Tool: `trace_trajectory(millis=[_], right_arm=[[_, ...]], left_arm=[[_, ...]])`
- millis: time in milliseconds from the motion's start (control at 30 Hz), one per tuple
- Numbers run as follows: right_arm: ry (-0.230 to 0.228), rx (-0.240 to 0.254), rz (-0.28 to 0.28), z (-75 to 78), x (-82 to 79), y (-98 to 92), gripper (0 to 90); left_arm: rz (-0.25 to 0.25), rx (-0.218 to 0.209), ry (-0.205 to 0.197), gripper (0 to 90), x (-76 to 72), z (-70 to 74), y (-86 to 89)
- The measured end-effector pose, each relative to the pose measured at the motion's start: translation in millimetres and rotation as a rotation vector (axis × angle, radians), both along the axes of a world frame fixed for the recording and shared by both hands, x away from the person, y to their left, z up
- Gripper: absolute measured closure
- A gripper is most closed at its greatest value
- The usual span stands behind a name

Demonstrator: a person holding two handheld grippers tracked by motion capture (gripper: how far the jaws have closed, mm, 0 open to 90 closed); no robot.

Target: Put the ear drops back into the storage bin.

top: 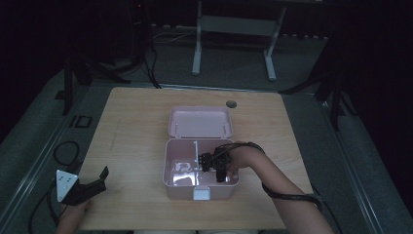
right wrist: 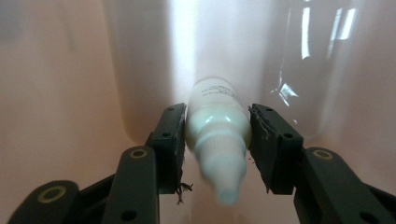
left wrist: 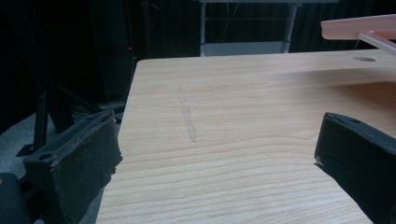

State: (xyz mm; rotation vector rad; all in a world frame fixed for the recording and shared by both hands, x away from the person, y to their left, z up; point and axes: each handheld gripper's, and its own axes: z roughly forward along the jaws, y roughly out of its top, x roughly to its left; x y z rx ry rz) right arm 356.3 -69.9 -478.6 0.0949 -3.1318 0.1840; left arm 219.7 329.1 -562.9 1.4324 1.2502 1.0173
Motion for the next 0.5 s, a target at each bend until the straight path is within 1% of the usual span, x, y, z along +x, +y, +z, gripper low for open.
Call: trace_trajectory(millis=[167,200,233,333,433,467,500], right_arm=[[-0.018,0.026,0.004,16.2,-3.0,-1.5,55.4],[-0.018,0.026,0.004,16.2,-3.0,-1.5,55.4],[-0.021,0.04,0.005,23.5,-3.8,-2.9,54.3],[-0.042,0.056,-0.009,34.8,-4.6,-6.2,53.5],[-0.039,0.065,-0.016,38.9,-5.1,-7.6,53.5],[-0.041,0.092,-0.02,48.6,-7.1,-11.5,53.5],[-0.05,0.11,-0.011,56.1,-8.6,-14.9,53.4]], left_arm=[[0.001,0.001,-0.001,0.4,-0.1,0.0,-0.2],[0.001,0.001,-0.001,0.4,-0.1,0.0,-0.2],[0.001,0.0,0.0,0.4,0.0,0.0,-0.1],[0.001,0.001,0.0,0.4,0.0,0.0,-0.1],[0.001,0.001,0.0,0.4,0.0,0.0,-0.1],[0.001,0.001,0.0,0.4,0.0,0.0,-0.1],[0.001,0.001,0.0,0.4,0.0,0.0,-0.1]])
